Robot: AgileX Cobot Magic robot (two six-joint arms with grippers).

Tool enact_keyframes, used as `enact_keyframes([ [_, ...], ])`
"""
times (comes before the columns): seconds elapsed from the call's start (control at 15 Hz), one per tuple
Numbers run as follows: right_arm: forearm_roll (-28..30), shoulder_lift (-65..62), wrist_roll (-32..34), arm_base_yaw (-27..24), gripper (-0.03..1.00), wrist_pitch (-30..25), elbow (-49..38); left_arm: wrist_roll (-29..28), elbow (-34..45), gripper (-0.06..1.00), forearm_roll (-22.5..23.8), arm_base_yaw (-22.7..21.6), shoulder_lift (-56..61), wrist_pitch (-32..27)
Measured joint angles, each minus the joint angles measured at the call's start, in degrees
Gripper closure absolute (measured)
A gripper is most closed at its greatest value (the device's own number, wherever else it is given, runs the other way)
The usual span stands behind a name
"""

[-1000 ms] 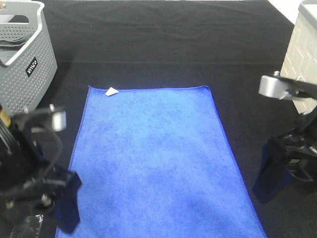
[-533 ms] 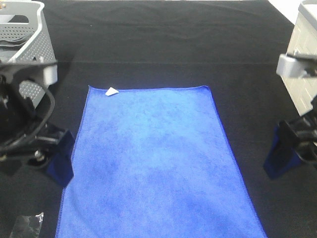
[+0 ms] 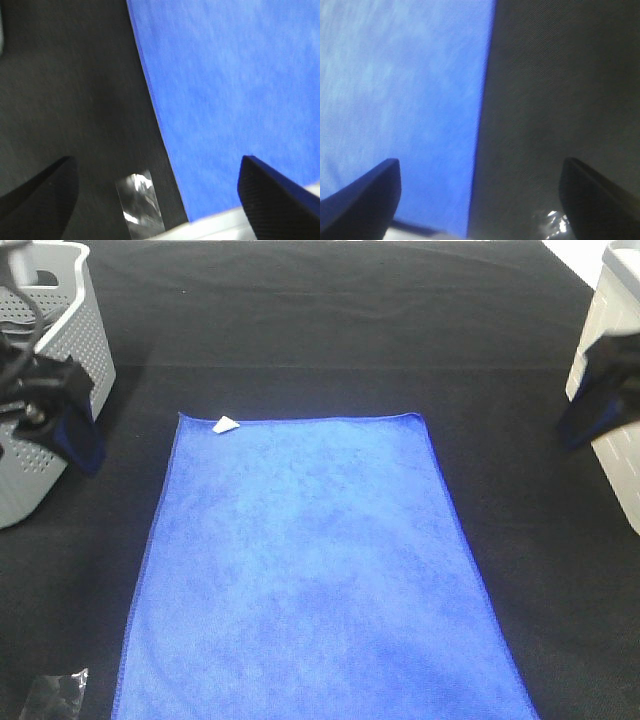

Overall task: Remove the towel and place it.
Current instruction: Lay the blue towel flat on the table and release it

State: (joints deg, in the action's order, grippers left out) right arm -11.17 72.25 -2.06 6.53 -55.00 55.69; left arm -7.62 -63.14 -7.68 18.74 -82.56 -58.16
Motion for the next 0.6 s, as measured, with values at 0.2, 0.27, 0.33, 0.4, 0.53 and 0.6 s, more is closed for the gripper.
enact_keyframes([
  [0.2, -0.1, 5.0, -2.8, -4.4, 0.15, -2.5, 6.5, 3.6, -4.0, 0.15, 0.2, -0.7, -1.1, 0.8],
  [0.27, -0.1, 7.2, -3.0, -4.8, 0.15, -3.1, 8.9, 4.2, -5.8, 0.15, 0.3, -0.7, -2.5, 1.0],
  [0.33, -0.2, 9.8, -3.4, -4.8, 0.15, -3.5, 11.7, 4.4, -8.2, 0.15, 0.6, -0.7, -4.2, 1.1],
  [0.4, -0.2, 13.7, -4.1, -4.8, 0.15, -4.9, 15.8, 4.6, -11.9, 0.15, 1.2, -0.7, -8.0, 1.1],
  [0.53, -0.3, 19.4, -4.6, -4.8, 0.15, -7.9, 21.3, 4.6, -17.0, 0.15, 2.5, -0.7, -13.5, -0.1],
  [0.6, -0.3, 22.1, -5.2, -4.8, 0.15, -9.0, 24.2, 4.6, -19.9, 0.15, 2.9, -1.1, -16.6, -0.4],
])
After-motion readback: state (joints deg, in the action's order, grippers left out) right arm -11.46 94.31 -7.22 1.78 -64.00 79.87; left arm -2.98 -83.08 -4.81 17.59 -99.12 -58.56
